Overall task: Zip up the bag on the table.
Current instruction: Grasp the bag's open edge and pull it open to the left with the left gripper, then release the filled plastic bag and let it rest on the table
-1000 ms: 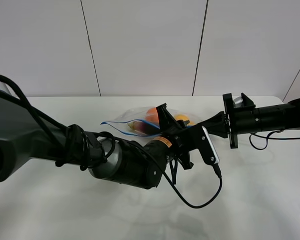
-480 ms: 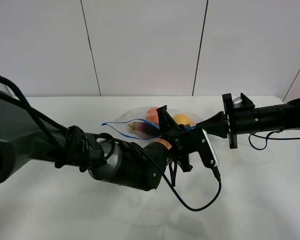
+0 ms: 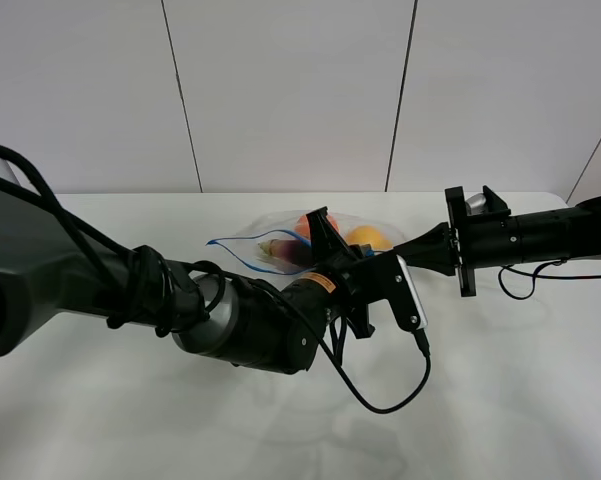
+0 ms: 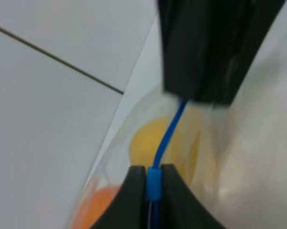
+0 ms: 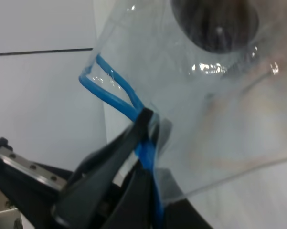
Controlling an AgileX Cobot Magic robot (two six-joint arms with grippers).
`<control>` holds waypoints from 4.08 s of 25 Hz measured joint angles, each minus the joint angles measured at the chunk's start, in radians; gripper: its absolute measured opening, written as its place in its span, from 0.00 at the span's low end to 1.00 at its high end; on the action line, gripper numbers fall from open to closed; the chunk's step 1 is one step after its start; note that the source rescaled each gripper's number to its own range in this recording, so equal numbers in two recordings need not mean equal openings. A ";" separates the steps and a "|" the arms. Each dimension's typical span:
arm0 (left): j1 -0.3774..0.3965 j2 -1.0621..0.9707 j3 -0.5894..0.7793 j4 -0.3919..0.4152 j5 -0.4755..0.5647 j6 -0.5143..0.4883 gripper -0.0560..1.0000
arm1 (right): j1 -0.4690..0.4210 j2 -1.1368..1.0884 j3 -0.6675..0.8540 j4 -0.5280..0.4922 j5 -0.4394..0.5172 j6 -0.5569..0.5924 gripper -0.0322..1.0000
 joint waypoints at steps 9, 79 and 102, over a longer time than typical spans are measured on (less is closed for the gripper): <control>0.106 0.000 0.000 0.017 0.022 0.006 0.05 | -0.045 0.000 0.000 0.000 0.003 0.000 0.03; 0.984 -0.115 -0.207 -0.391 1.300 -0.299 0.83 | -0.051 0.000 0.000 -0.029 0.006 0.001 0.03; 0.885 -0.115 -0.464 0.473 1.993 -1.277 0.83 | -0.051 0.000 0.000 -0.029 0.006 -0.044 0.03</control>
